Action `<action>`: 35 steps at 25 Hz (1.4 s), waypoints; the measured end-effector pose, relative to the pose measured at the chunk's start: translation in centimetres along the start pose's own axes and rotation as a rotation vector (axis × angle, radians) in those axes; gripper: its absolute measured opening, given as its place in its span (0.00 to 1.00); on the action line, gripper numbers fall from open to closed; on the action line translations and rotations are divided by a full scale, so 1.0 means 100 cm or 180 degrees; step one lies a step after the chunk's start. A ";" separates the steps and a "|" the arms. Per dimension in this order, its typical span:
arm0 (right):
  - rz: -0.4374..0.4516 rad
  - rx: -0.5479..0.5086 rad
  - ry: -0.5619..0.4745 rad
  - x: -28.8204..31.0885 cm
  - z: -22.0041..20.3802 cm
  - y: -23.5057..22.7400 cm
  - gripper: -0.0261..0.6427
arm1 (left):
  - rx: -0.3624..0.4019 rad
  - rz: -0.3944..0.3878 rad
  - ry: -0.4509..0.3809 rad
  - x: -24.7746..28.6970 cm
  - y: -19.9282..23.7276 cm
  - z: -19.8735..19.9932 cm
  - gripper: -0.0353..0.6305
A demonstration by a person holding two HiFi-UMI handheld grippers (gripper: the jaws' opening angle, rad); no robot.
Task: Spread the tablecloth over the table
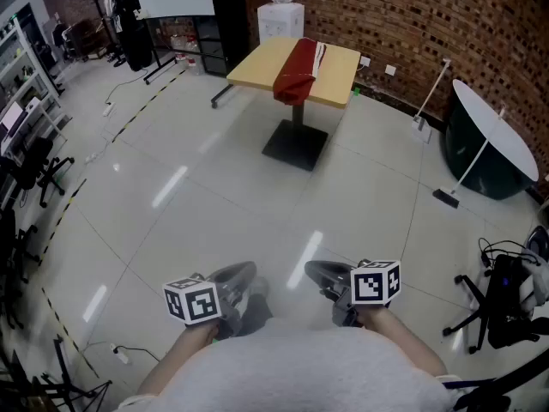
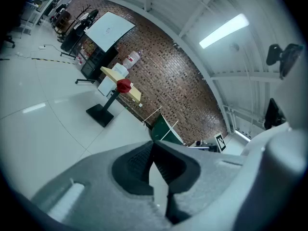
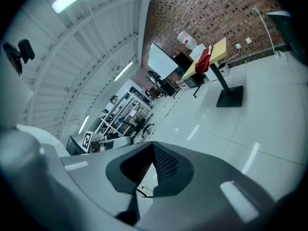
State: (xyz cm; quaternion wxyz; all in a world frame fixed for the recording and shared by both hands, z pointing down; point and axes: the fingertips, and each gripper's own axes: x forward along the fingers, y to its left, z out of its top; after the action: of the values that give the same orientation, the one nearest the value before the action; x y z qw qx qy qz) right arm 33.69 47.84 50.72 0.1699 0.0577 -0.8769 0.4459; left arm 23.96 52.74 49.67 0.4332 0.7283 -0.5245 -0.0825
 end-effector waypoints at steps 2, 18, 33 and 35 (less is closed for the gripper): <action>-0.0021 0.0058 -0.0088 0.026 0.032 -0.005 0.04 | 0.0049 -0.0013 0.0011 0.002 0.024 0.038 0.06; -0.0419 0.0199 -0.0809 0.167 0.253 -0.077 0.04 | 0.0455 -0.0264 0.0268 0.101 0.170 0.289 0.06; -0.0393 0.0344 -0.0912 0.196 0.503 -0.271 0.04 | 0.0573 0.0035 0.0570 0.342 0.254 0.471 0.06; -0.0414 0.0371 -0.0887 0.198 0.529 -0.292 0.04 | 0.0553 0.0038 0.0629 0.372 0.262 0.495 0.06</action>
State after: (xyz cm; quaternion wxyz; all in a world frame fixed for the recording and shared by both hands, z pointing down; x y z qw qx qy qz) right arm 9.52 -10.94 51.11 0.0715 0.1853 -0.8591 0.4717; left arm -6.45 -7.29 50.67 0.4185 0.7645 -0.4888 0.0381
